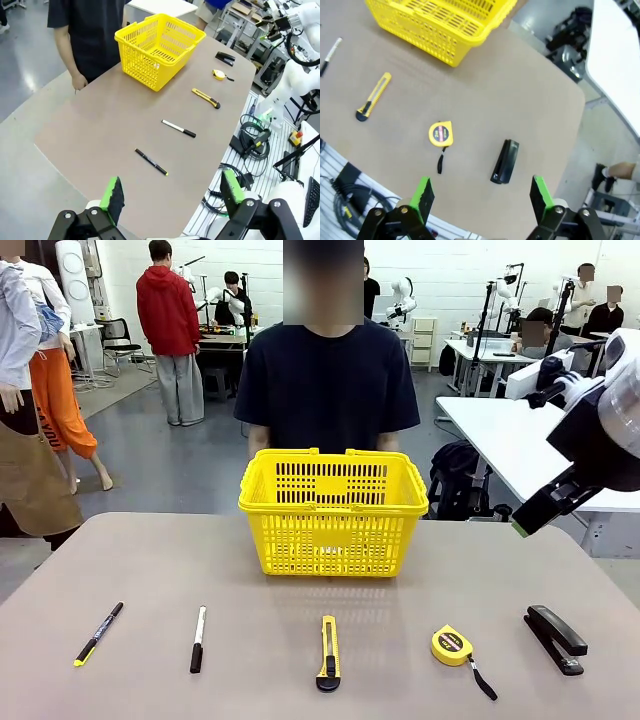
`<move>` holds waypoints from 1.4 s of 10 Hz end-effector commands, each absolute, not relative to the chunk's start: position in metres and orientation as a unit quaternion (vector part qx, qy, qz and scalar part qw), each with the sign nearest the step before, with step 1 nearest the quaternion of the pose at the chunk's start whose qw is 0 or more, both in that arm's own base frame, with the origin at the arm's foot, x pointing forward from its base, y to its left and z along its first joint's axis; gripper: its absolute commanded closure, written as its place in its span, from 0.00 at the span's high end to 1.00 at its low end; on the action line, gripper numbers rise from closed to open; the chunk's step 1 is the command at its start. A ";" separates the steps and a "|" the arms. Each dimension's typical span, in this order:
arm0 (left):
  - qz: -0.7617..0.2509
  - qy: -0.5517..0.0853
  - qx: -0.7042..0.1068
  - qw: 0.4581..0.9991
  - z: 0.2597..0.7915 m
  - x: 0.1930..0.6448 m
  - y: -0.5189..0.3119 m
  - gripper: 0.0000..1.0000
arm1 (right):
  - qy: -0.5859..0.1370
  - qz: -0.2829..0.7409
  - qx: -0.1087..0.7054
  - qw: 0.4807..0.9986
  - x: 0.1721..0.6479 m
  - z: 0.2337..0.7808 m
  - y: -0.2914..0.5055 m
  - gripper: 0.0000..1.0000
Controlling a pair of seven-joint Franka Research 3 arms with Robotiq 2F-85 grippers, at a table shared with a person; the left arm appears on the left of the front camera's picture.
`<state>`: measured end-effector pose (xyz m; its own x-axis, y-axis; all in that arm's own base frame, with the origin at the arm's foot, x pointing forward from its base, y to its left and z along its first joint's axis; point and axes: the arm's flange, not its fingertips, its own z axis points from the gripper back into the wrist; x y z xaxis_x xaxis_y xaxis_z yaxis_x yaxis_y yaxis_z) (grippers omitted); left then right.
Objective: Place the items the person wants into the basket.
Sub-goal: Pick up the item the person points to and place it in the Market Basket.
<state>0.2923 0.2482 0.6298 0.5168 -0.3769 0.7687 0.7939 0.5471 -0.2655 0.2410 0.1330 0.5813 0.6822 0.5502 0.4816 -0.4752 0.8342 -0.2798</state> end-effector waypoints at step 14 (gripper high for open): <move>-0.357 -0.331 -0.315 0.815 0.631 0.296 0.248 1.00 | -0.420 0.450 0.280 0.736 0.164 0.620 -0.174 1.00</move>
<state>0.2975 0.2475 0.6278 0.5282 -0.3795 0.7595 0.7888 0.5503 -0.2736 0.1706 -0.1829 0.6181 0.2413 0.4570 0.8561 -0.9023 0.4303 0.0246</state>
